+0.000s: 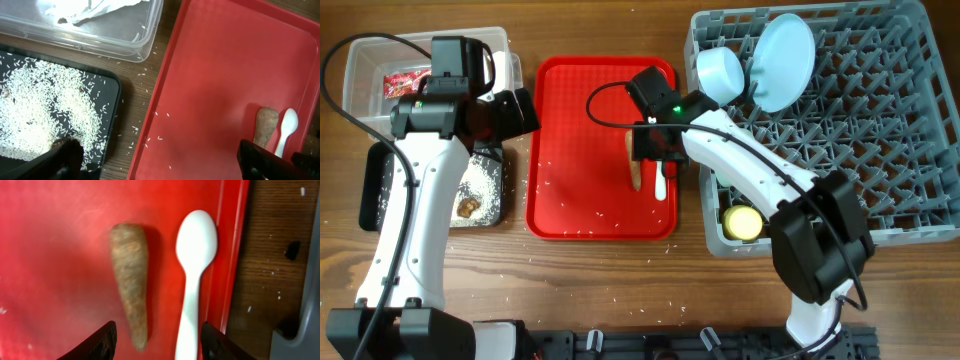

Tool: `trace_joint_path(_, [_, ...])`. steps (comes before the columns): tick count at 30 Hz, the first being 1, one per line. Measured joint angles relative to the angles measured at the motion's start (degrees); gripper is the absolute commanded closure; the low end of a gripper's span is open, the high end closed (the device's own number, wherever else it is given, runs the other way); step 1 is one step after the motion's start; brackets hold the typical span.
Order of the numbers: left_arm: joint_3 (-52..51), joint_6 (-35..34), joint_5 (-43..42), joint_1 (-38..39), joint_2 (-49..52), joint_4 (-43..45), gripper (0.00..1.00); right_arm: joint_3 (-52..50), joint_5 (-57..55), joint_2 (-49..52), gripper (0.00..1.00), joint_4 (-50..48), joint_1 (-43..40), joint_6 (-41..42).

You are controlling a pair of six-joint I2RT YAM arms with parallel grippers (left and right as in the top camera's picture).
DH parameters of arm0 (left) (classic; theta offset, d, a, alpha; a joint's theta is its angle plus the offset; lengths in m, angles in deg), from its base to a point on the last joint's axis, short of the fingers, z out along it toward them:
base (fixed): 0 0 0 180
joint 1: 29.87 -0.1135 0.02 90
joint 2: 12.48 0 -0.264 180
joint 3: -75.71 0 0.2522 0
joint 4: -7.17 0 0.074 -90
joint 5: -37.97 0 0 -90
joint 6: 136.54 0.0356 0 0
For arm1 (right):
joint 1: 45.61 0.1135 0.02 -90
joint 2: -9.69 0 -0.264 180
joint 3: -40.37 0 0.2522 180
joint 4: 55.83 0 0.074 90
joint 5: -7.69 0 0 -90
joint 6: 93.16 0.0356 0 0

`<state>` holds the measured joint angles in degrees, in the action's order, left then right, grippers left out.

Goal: Sort waste into correct bins and load items into the dishwasher rack
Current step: 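Move the right gripper to the white spoon and grasp it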

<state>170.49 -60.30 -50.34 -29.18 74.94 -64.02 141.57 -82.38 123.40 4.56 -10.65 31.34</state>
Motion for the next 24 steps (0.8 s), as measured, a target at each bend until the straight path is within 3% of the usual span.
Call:
trace_joint_path(9, [0.0, 0.0, 0.0, 0.0, 0.0, 0.0, 0.00, -0.4, -4.7, 2.1, 0.53, -3.5, -0.1, 1.9])
trace_joint_path(24, [0.0, 0.0, 0.0, 0.0, 0.0, 0.0, 0.00, -2.2, -7.5, 7.1, 0.56, -11.0, -1.9, 3.9])
